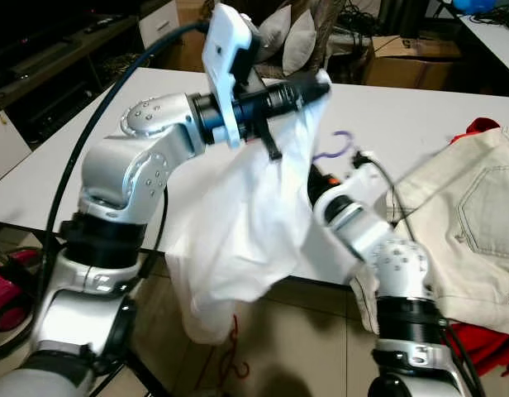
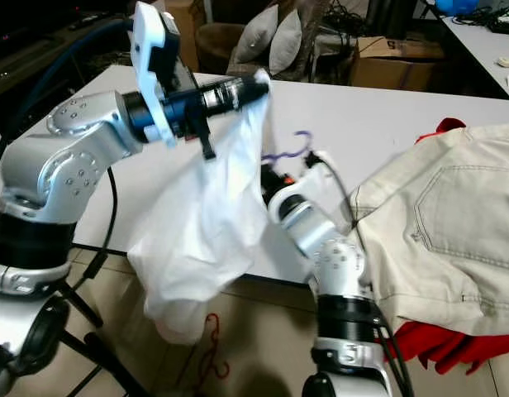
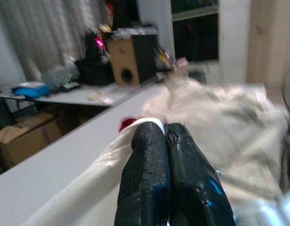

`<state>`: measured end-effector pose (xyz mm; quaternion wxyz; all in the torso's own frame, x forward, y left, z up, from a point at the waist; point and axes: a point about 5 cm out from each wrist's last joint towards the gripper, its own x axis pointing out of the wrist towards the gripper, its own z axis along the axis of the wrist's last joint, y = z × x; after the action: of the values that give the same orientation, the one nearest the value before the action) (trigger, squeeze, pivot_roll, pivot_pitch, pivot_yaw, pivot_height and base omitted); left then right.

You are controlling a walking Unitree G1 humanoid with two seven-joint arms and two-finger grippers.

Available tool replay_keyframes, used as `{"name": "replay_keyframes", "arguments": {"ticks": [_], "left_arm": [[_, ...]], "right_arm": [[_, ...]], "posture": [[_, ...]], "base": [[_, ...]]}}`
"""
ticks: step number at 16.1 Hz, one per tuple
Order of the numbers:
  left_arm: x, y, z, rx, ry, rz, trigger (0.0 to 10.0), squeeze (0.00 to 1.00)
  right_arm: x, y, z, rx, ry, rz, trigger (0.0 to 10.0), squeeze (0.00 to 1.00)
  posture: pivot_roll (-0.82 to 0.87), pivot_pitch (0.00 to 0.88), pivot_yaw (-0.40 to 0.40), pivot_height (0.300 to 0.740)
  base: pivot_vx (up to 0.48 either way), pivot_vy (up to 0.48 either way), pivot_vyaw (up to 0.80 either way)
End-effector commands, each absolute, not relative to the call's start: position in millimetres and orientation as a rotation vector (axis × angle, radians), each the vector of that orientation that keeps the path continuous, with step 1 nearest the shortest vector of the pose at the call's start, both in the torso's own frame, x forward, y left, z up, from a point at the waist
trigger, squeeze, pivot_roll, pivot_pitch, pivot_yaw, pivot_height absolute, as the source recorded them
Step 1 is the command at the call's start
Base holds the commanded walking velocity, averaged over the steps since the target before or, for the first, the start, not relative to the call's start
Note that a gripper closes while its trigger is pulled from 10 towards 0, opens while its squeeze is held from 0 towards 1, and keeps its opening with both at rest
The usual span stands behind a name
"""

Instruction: Hang hanger

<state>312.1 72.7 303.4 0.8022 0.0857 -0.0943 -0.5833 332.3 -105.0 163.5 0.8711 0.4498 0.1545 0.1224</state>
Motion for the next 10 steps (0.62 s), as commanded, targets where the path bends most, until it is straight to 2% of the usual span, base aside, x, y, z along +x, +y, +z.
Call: {"name": "replay_keyframes", "arguments": {"ticks": [1,4,6,7,9,10], "left_arm": [[309,68,281,0.288,-0.106,-1.283,0.0,0.00],[316,69,264,0.323,-0.038,-1.214,0.0,0.00],[299,54,269,0.210,-0.047,-1.322,0.0,0.00],[294,49,265,0.213,-0.020,-1.346,0.0,0.00],[310,59,246,0.366,0.037,-1.219,0.0,0.00],[318,65,246,0.342,0.061,-1.148,10.0,0.00]], "right_arm": [[335,-114,178,0.990,0.253,0.246,10.0,0.00],[336,-122,188,0.999,0.220,0.256,10.0,0.00],[337,-121,190,1.003,0.222,0.264,10.0,0.00],[339,-119,190,1.004,0.226,0.267,10.0,0.00],[340,-117,193,1.008,0.220,0.278,10.0,0.00],[340,-117,194,1.005,0.218,0.284,10.0,0.00]], "posture": [[0.05,0.000,0.080,0.740],[0.05,0.000,0.071,0.740],[0.06,0.000,0.064,0.740],[0.06,0.000,0.063,0.740],[0.06,0.000,0.059,0.740],[0.06,0.000,0.056,0.740]], "base": [[0.000,0.000,0.00],[0.000,0.000,0.00],[0.000,0.000,0.00],[0.000,0.000,0.00],[0.000,0.000,0.00],[0.000,0.000,0.00]]}}
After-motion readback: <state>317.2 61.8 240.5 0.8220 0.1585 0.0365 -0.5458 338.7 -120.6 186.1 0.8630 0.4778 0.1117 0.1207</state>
